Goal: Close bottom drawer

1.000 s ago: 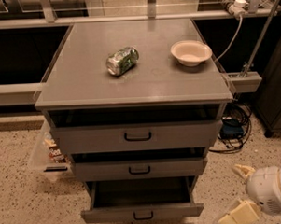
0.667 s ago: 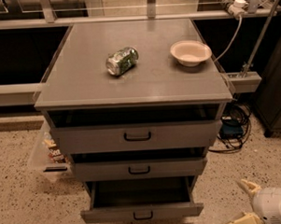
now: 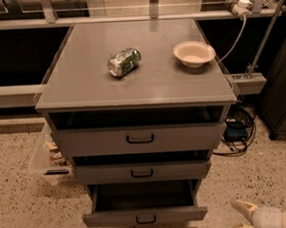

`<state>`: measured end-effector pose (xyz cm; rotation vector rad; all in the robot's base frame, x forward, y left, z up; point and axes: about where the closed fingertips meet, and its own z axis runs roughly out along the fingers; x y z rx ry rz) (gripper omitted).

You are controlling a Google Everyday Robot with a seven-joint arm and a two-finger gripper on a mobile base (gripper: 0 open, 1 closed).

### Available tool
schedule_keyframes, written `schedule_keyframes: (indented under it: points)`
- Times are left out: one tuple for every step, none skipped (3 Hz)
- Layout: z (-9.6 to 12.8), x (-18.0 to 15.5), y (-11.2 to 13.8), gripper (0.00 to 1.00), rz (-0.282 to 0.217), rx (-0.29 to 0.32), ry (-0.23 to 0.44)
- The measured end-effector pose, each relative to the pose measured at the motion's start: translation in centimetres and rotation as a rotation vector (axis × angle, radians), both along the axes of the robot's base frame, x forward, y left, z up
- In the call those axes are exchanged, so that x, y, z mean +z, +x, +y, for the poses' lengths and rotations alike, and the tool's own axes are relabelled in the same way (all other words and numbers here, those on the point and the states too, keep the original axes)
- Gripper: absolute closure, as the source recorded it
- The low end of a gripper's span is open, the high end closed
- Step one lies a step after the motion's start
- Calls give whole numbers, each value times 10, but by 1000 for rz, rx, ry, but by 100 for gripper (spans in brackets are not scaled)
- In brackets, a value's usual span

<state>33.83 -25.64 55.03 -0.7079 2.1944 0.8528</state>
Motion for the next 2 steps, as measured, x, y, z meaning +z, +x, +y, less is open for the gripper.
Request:
schedule_keyframes:
  points:
    - [0, 0, 0, 43, 0, 0, 0]
    - [0, 0, 0, 64, 0, 0, 0]
